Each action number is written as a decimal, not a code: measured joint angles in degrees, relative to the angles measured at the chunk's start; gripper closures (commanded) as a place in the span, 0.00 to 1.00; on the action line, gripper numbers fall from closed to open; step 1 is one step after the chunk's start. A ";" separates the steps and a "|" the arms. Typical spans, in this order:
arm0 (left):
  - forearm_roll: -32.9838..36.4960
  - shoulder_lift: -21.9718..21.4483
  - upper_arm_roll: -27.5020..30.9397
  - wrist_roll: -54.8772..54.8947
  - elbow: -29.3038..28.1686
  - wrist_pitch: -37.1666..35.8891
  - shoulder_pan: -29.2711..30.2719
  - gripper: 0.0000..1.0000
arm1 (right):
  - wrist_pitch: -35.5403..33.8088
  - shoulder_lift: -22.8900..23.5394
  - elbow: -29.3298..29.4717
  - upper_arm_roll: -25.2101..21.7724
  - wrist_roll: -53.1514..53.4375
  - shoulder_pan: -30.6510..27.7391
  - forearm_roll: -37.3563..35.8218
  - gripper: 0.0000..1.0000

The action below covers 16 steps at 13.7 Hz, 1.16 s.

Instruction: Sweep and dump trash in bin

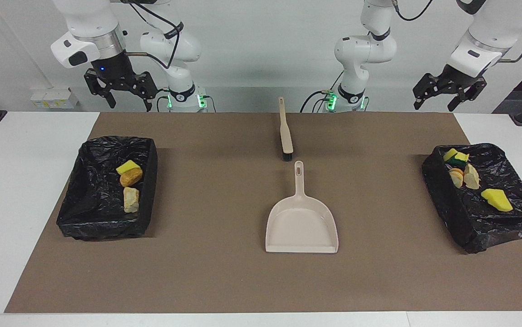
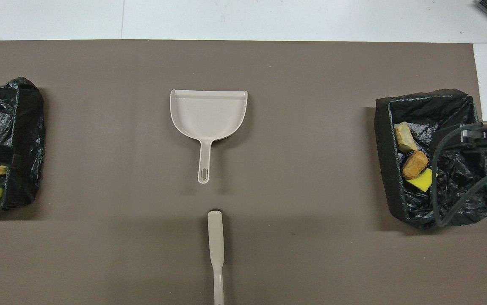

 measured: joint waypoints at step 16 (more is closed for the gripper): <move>0.00 -0.07 0.49 0.00 0.00 0.01 0.40 0.00 | 0.00 0.00 0.00 0.00 0.00 0.00 0.00 0.00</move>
